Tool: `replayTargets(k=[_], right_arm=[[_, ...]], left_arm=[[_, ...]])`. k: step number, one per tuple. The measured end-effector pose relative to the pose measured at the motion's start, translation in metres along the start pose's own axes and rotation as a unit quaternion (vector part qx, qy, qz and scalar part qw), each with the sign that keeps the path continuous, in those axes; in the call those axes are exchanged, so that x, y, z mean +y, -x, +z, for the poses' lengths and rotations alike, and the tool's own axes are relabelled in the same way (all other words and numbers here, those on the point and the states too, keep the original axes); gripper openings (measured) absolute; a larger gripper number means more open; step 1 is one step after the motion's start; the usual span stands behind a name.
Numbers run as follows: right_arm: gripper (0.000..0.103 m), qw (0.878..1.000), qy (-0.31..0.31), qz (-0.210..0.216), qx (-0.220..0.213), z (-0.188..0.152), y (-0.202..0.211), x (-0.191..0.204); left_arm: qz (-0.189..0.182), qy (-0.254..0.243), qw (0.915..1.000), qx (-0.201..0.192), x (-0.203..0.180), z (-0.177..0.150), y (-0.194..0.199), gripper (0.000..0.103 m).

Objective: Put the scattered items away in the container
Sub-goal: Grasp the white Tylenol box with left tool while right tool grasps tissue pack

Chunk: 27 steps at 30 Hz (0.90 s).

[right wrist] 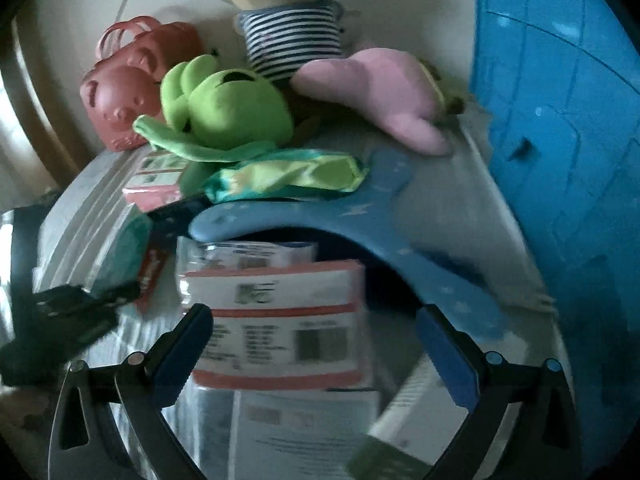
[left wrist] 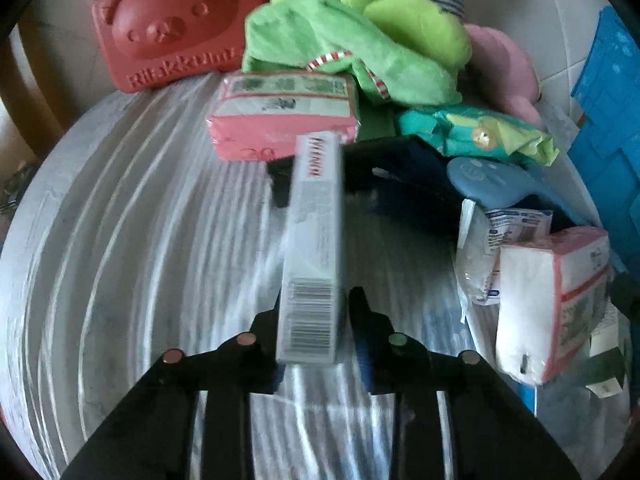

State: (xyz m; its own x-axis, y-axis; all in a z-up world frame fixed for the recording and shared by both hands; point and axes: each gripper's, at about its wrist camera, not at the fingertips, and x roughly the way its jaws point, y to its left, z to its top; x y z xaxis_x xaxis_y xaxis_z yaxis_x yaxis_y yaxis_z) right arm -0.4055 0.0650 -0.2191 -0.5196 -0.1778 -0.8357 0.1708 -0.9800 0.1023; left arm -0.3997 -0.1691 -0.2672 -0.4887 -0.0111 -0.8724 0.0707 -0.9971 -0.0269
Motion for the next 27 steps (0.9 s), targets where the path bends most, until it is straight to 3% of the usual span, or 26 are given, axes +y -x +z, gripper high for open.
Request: replayTargets(k=[4, 6, 9, 13, 18, 22, 24, 27], right_arm=[[0.103, 0.995, -0.008, 0.077, 0.07, -0.01, -0.03, 0.009], [0.103, 0.993, 0.029, 0.097, 0.066, -0.014, -0.029, 0.04], [0.103, 0.978, 0.038, 0.19, 0.077, -0.016, -0.028, 0.075], [0.103, 0.981, 0.116, 0.142, 0.058, -0.017, -0.014, 0.105], [0.103, 0.971, 0.205, 0.12, 0.03, -0.006, 0.006, 0.112], [0.1, 0.973, 0.206, 0.099, 0.044, 0.006, -0.008, 0.097], [0.086, 0.97, 0.191, 0.133, 0.075, 0.004, -0.021, 0.089], [0.086, 0.947, 0.204, 0.221, 0.115, -0.014, -0.031, 0.106]], left_arm=[[0.009, 0.005, 0.9999, -0.011, 0.011, -0.007, 0.017, 0.023], [0.019, 0.009, 0.9997, -0.01, 0.02, -0.012, 0.021, 0.022], [0.039, 0.03, 0.9988, -0.002, 0.045, -0.025, 0.028, 0.02], [0.059, 0.055, 0.9967, 0.006, 0.074, -0.045, 0.038, 0.02], [0.06, 0.074, 0.9954, 0.011, 0.084, -0.062, 0.045, 0.02], [0.059, 0.089, 0.9943, 0.006, 0.077, -0.068, 0.05, 0.02], [0.059, 0.103, 0.9929, 0.005, 0.076, -0.079, 0.057, 0.02], [0.071, 0.128, 0.9892, 0.008, 0.077, -0.096, 0.07, 0.02]])
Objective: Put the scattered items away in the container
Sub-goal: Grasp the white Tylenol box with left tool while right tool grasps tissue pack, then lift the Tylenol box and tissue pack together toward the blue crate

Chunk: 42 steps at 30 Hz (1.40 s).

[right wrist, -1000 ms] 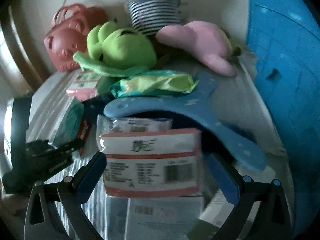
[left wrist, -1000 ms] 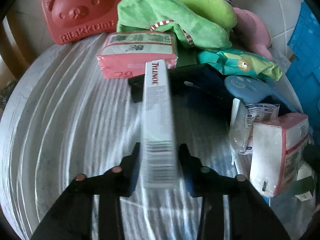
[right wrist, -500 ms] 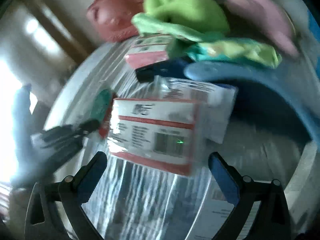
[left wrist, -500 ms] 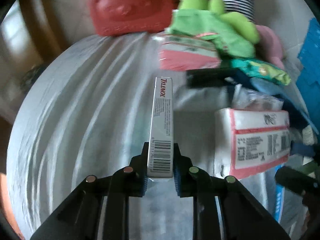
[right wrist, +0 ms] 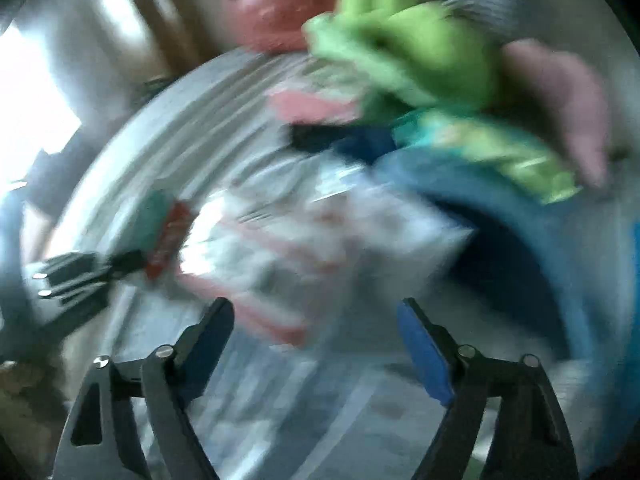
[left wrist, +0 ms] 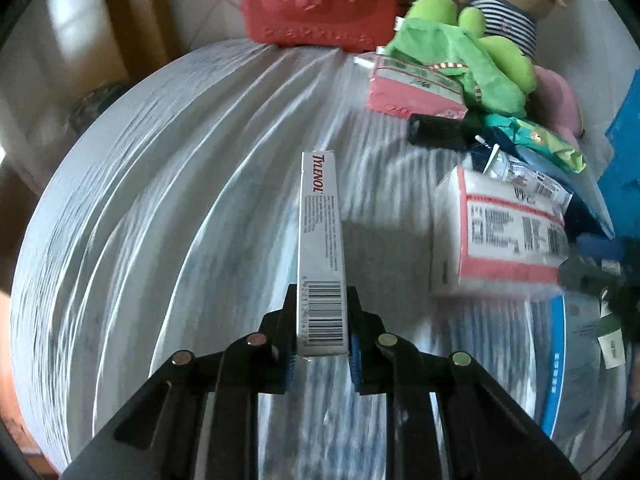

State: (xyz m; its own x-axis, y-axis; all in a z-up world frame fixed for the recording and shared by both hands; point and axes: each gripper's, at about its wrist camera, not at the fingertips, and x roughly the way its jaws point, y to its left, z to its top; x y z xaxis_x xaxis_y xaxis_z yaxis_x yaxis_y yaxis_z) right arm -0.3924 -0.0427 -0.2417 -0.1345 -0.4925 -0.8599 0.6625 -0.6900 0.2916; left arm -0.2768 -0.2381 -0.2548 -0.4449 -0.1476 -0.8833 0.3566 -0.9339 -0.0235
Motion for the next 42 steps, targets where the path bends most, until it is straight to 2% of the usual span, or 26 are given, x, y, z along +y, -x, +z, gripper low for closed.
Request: replayTargets(k=[3, 6, 8, 11, 13, 16, 20, 24, 26, 28, 31, 34, 42], right_arm=[[0.087, 0.997, 0.038, 0.07, 0.016, -0.002, -0.014, 0.028], [0.087, 0.993, 0.084, 0.077, 0.011, -0.002, -0.01, 0.047], [0.086, 0.992, 0.127, 0.025, -0.012, 0.001, 0.001, 0.055], [0.086, 0.989, 0.142, -0.008, -0.039, 0.014, 0.013, 0.049], [0.086, 0.988, 0.146, -0.027, -0.036, 0.021, 0.005, 0.044], [0.086, 0.988, 0.148, -0.036, -0.022, 0.028, -0.014, 0.037], [0.087, 0.988, 0.152, -0.027, -0.016, 0.03, -0.03, 0.041], [0.103, 0.988, 0.151, -0.027, -0.006, 0.026, -0.047, 0.043], [0.103, 0.99, 0.141, -0.033, -0.005, 0.022, -0.053, 0.042], [0.081, 0.992, 0.124, -0.03, 0.005, 0.021, -0.059, 0.04], [0.079, 0.991, 0.127, -0.048, -0.005, 0.016, -0.047, 0.047], [0.079, 0.991, 0.126, -0.039, -0.028, 0.012, -0.024, 0.055], [0.079, 0.983, 0.131, -0.054, -0.117, 0.003, 0.063, 0.087]], left_arm=[[0.025, 0.028, 0.9993, -0.001, 0.011, -0.018, 0.016, 0.02], [0.042, 0.057, 0.9975, 0.001, 0.017, -0.033, 0.027, 0.02], [0.045, 0.072, 0.9964, 0.002, 0.016, -0.037, 0.026, 0.02], [0.049, 0.094, 0.9944, 0.002, 0.013, -0.042, 0.023, 0.02], [0.049, 0.11, 0.9927, 0.004, 0.01, -0.044, 0.02, 0.02], [0.05, 0.121, 0.9913, 0.006, 0.006, -0.041, 0.015, 0.02], [0.055, 0.129, 0.9901, 0.006, 0.008, -0.039, 0.011, 0.02], [0.055, 0.13, 0.99, 0.009, 0.011, -0.036, 0.003, 0.02], [0.054, 0.127, 0.9904, 0.011, 0.012, -0.035, 0.0, 0.02], [0.054, 0.122, 0.991, 0.009, 0.01, -0.033, 0.0, 0.02], [0.05, 0.114, 0.9923, -0.004, 0.006, -0.032, 0.012, 0.019], [0.049, 0.104, 0.9929, -0.028, 0.001, -0.028, 0.033, 0.019], [0.041, 0.085, 0.9906, -0.099, -0.004, -0.023, 0.109, 0.019]])
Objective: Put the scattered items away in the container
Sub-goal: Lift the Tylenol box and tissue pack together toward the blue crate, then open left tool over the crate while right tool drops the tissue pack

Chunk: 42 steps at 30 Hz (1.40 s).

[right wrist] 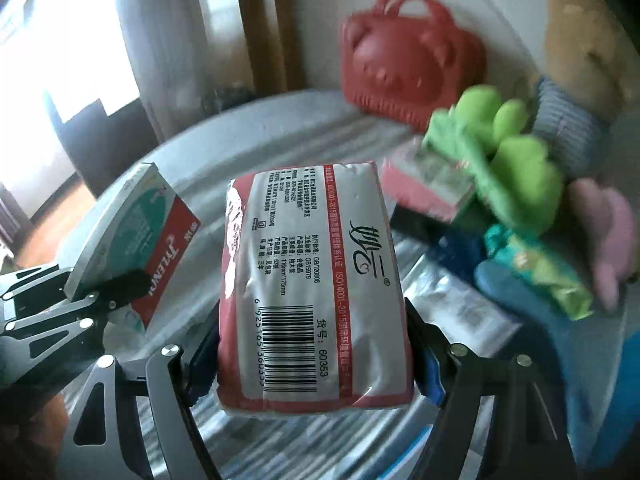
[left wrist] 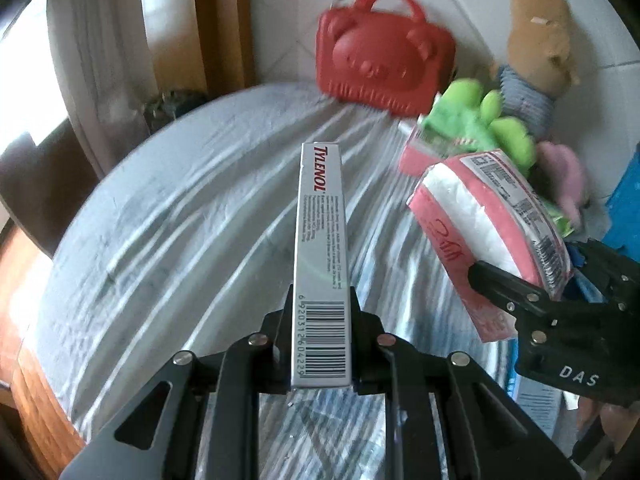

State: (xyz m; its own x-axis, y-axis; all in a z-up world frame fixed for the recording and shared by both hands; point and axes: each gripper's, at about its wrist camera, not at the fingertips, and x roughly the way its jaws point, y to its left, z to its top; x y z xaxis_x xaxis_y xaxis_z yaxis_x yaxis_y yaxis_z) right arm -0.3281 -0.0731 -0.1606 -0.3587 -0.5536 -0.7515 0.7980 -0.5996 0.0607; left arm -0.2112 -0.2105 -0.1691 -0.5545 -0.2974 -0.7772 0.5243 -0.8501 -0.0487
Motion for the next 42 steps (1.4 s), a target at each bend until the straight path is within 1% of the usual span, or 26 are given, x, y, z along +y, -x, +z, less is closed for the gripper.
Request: replayTargets(k=[4, 8, 11, 14, 15, 18, 22, 25, 28, 30, 31, 33, 35, 37, 39, 42], right_arm=[[0.079, 0.999, -0.009, -0.034, -0.04, 0.009, 0.045, 0.01], [0.079, 0.992, -0.041, -0.086, -0.085, 0.012, 0.1, 0.015], [0.079, 0.983, -0.069, -0.131, -0.112, 0.012, 0.138, 0.018], [0.079, 0.969, -0.095, -0.183, -0.136, 0.006, 0.181, 0.021], [0.079, 0.964, -0.103, -0.2, -0.142, 0.003, 0.195, 0.022], [0.079, 0.945, -0.133, -0.254, -0.158, -0.009, 0.245, 0.017], [0.079, 0.915, -0.178, -0.314, -0.181, -0.035, 0.316, 0.004], [0.079, 0.885, -0.203, -0.372, -0.195, -0.061, 0.371, -0.009], [0.079, 0.853, -0.233, -0.425, -0.196, -0.092, 0.419, -0.032], [0.079, 0.833, -0.253, -0.454, -0.187, -0.117, 0.447, -0.053], [0.079, 0.826, -0.263, -0.464, -0.182, -0.131, 0.457, -0.063], [0.08, 0.819, -0.281, -0.471, -0.167, -0.154, 0.468, -0.081], [0.08, 0.815, -0.297, -0.476, -0.145, -0.177, 0.472, -0.101], [0.08, 0.811, -0.314, -0.479, -0.122, -0.199, 0.473, -0.119], [0.08, 0.811, -0.331, -0.471, -0.103, -0.22, 0.47, -0.138], [0.08, 0.812, -0.341, -0.466, -0.082, -0.239, 0.468, -0.157]], left_arm=[[-0.029, -0.022, 0.9989, -0.03, -0.004, 0.011, 0.031, 0.019], [-0.077, -0.064, 0.9934, -0.055, -0.013, 0.023, 0.058, 0.019], [-0.118, -0.106, 0.9845, -0.073, -0.027, 0.031, 0.082, 0.019], [-0.161, -0.149, 0.9717, -0.088, -0.046, 0.037, 0.104, 0.019], [-0.175, -0.162, 0.9668, -0.091, -0.053, 0.039, 0.111, 0.019], [-0.226, -0.208, 0.9465, -0.097, -0.087, 0.044, 0.134, 0.019], [-0.297, -0.253, 0.9139, -0.112, -0.14, 0.045, 0.174, 0.019], [-0.339, -0.278, 0.8905, -0.121, -0.186, 0.041, 0.205, 0.019], [-0.382, -0.304, 0.863, -0.13, -0.249, 0.031, 0.241, 0.019], [-0.401, -0.317, 0.8494, -0.131, -0.288, 0.023, 0.259, 0.019], [-0.411, -0.324, 0.8423, -0.127, -0.308, 0.017, 0.267, 0.019], [-0.43, -0.343, 0.8271, -0.114, -0.358, 0.0, 0.282, 0.019], [-0.436, -0.365, 0.8164, -0.102, -0.408, -0.021, 0.293, 0.019], [-0.431, -0.386, 0.8109, -0.086, -0.449, -0.04, 0.296, 0.019], [-0.423, -0.406, 0.8073, -0.067, -0.479, -0.058, 0.293, 0.019], [-0.411, -0.425, 0.8048, -0.049, -0.502, -0.079, 0.287, 0.019]])
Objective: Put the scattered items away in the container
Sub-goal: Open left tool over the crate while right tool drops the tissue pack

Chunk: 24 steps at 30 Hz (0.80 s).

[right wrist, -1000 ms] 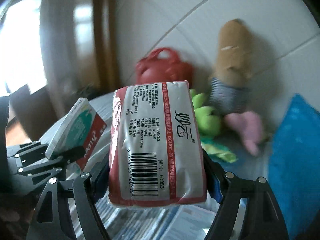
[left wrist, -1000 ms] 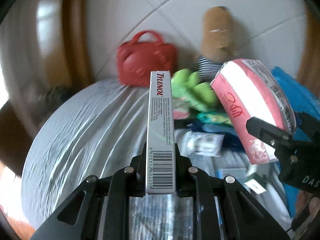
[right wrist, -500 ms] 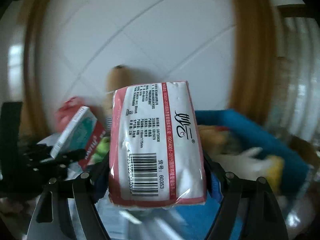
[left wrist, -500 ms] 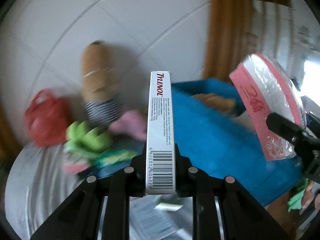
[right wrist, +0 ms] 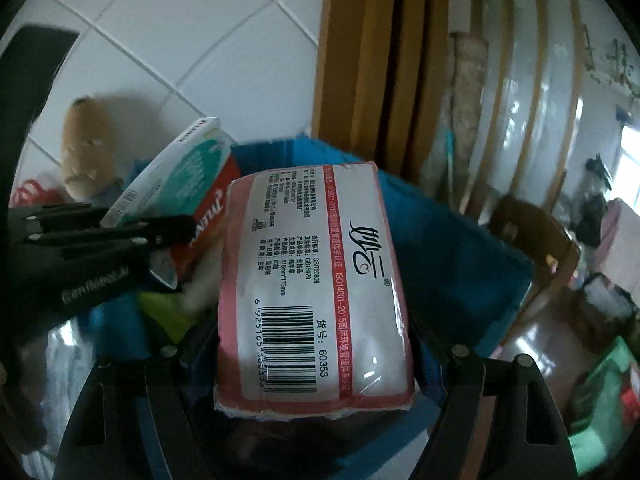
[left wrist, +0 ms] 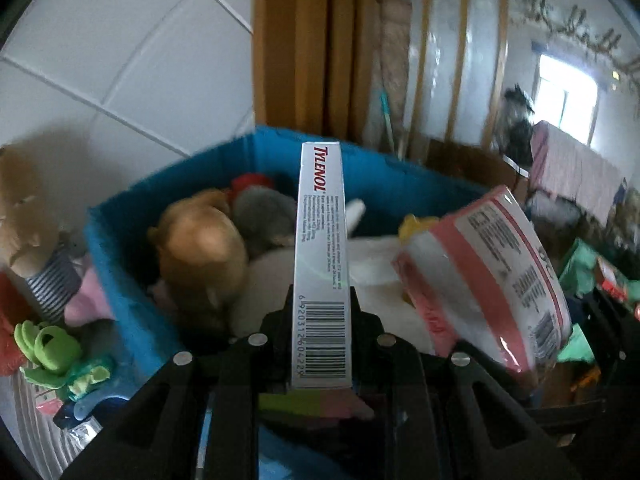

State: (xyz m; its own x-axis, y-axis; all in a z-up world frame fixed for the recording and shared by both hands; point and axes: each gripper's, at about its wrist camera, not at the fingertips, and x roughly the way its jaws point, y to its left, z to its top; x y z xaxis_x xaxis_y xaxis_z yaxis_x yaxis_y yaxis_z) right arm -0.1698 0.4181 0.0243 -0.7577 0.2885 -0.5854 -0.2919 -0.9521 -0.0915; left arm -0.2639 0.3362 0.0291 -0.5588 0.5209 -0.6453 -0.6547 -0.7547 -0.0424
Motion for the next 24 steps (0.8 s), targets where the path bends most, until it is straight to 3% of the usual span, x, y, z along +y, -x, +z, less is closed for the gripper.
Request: replayTargets(k=[2, 3, 5, 7, 8, 16, 24], right_arm=[[0.083, 1.0, -0.002, 0.006, 0.009, -0.002, -0.008, -0.007], [0.089, 1.0, -0.003, 0.005, 0.01, -0.003, -0.011, -0.01], [0.1, 1.0, -0.004, 0.002, 0.01, -0.005, -0.013, -0.014], [0.103, 1.0, -0.01, 0.006, 0.009, -0.004, -0.017, -0.017], [0.103, 1.0, -0.012, 0.006, 0.009, -0.004, -0.019, -0.017], [0.103, 1.0, -0.009, 0.018, 0.005, -0.002, -0.013, -0.007], [0.103, 0.999, 0.015, 0.034, -0.012, 0.016, 0.008, 0.041]], left_arm=[[0.003, 0.0, 0.9998, 0.018, -0.004, -0.005, -0.015, 0.023], [0.009, -0.001, 0.9996, 0.029, -0.005, -0.007, -0.021, 0.037], [0.012, 0.006, 0.9995, 0.03, -0.001, -0.008, -0.019, 0.045], [0.02, 0.008, 0.9995, 0.023, 0.0, -0.008, -0.016, 0.074], [0.025, 0.007, 0.9995, 0.018, 0.001, -0.007, -0.015, 0.077], [0.038, 0.012, 0.9991, 0.015, 0.014, -0.009, -0.008, 0.078], [0.072, 0.038, 0.9965, -0.023, 0.049, -0.02, 0.049, 0.078]])
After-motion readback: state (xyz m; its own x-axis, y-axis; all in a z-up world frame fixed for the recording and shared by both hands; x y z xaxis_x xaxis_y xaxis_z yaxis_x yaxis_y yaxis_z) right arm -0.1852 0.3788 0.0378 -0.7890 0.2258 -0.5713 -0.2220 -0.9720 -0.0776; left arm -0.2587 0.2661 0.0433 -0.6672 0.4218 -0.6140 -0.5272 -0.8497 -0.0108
